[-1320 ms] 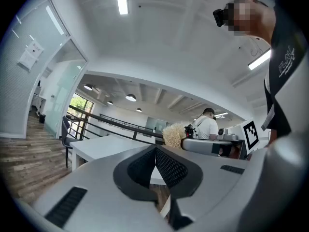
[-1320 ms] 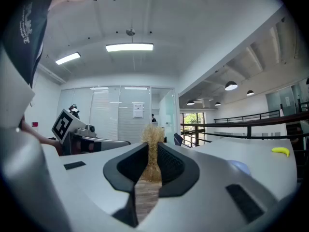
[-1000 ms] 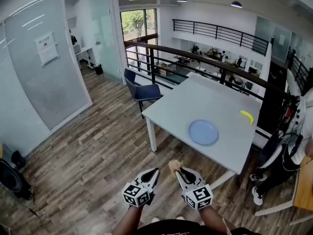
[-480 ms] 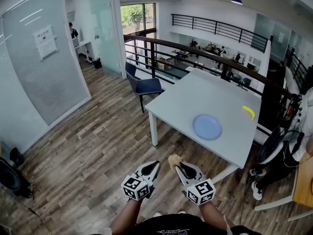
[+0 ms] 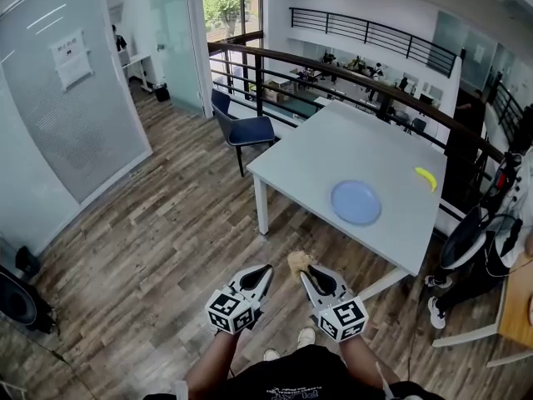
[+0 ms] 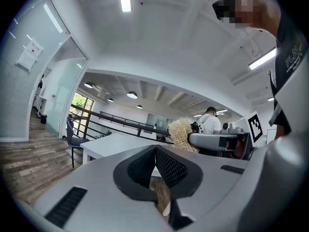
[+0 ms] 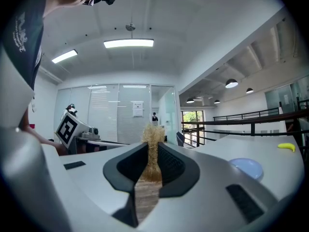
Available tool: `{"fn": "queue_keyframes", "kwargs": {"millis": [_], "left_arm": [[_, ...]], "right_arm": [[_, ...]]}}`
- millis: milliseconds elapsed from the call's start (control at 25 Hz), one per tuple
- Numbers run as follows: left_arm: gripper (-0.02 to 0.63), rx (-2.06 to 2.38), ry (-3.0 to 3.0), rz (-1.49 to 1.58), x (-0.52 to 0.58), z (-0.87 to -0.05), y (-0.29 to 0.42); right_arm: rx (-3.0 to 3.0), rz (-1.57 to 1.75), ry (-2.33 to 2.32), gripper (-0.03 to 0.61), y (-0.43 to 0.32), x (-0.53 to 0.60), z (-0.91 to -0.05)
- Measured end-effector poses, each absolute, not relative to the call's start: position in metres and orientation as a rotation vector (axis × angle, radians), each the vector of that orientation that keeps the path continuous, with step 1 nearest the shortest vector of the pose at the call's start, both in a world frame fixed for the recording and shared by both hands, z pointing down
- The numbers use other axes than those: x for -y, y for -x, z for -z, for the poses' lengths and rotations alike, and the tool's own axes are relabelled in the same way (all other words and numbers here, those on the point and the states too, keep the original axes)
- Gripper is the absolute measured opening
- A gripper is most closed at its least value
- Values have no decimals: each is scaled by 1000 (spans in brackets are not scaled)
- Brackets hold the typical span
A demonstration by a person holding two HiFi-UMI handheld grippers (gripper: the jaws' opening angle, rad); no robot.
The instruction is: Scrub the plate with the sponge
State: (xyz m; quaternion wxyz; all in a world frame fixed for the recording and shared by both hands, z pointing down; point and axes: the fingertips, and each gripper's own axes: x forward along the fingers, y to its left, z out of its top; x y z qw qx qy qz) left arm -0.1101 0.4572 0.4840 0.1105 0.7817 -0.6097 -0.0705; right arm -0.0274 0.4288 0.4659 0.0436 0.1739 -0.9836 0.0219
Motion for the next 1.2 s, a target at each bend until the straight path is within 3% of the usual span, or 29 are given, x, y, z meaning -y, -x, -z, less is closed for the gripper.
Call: {"fn": "queue_keyframes", "kwargs": {"millis": [600,1200], "left_arm": [[14,1752,-2333,184,-387,-486,106],[14,1645,-2400,147,-243,-487,70]], "right_arm": [[3018,-59,-584,67,29,-362,-469],[2999,-98,-721,67,-11,-227,-469]]}}
